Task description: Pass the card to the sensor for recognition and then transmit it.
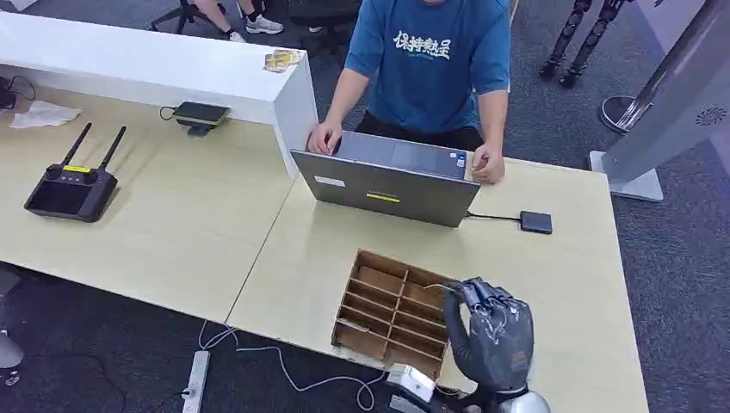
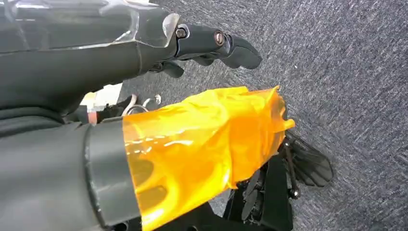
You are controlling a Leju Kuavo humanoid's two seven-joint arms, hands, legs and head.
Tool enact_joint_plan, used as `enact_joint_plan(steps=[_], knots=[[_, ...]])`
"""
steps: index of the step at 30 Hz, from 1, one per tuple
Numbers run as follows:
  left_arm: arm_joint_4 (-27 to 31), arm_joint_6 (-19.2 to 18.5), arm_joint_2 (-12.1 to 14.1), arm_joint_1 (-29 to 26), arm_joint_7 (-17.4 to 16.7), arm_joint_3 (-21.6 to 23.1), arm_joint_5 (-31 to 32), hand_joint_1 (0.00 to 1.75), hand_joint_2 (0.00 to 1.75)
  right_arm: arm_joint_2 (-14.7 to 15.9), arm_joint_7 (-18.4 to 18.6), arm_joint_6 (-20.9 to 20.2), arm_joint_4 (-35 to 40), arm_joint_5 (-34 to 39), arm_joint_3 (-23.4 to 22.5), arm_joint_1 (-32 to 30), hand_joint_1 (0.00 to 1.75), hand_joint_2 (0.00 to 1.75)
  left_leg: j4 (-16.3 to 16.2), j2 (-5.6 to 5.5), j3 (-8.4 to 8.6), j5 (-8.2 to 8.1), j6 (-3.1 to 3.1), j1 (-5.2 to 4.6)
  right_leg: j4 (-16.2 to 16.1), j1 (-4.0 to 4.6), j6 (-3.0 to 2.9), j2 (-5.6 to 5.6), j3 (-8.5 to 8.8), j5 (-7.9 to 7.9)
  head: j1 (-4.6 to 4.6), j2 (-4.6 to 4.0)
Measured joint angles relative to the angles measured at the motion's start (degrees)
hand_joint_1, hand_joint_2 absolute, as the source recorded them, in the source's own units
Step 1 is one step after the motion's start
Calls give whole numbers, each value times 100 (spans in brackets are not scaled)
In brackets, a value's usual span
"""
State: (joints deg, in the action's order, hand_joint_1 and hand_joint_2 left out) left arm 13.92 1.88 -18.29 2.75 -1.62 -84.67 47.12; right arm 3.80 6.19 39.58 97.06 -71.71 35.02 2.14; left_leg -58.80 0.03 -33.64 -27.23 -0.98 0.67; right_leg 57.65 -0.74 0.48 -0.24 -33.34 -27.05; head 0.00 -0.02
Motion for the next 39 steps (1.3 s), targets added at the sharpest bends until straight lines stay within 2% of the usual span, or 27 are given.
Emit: enact_joint_plan(steps=[8,12,22,31,37,39], knots=[[2,-15,0,0,-2,0,81,0,0,-131,-120,0,192,98,-450,29,175,175,0,0,-1,0,0,0,0,0,0,0,0,0,0,0],[2,-77,4,1,-24,7,205,0,0,-175,-107,0,190,138,-696,291,175,175,0,0,-1,1,0,0,0,0,0,1,0,1,0,0],[0,-203,37,11,-118,131,562,0,0,-276,96,-330,-615,424,-1133,1794,175,175,-1,1,0,15,-8,0,3,0,-2,3,2,16,0,0],[0,-302,96,39,-181,459,883,0,0,-597,284,-723,-2134,393,-1181,3700,175,175,-1,-6,2,23,-12,2,9,1,-5,-3,-1,17,2,0],[0,-306,109,35,-190,557,896,0,0,-708,308,-719,-2622,354,-1181,4047,175,175,-1,-6,-2,23,-11,1,9,0,-5,-1,-3,17,0,0],[-2,-308,114,35,-199,608,942,0,0,-739,413,-844,-2778,269,-1168,4177,175,175,-1,-6,-9,23,-10,0,9,0,-4,-1,-7,17,2,0]])
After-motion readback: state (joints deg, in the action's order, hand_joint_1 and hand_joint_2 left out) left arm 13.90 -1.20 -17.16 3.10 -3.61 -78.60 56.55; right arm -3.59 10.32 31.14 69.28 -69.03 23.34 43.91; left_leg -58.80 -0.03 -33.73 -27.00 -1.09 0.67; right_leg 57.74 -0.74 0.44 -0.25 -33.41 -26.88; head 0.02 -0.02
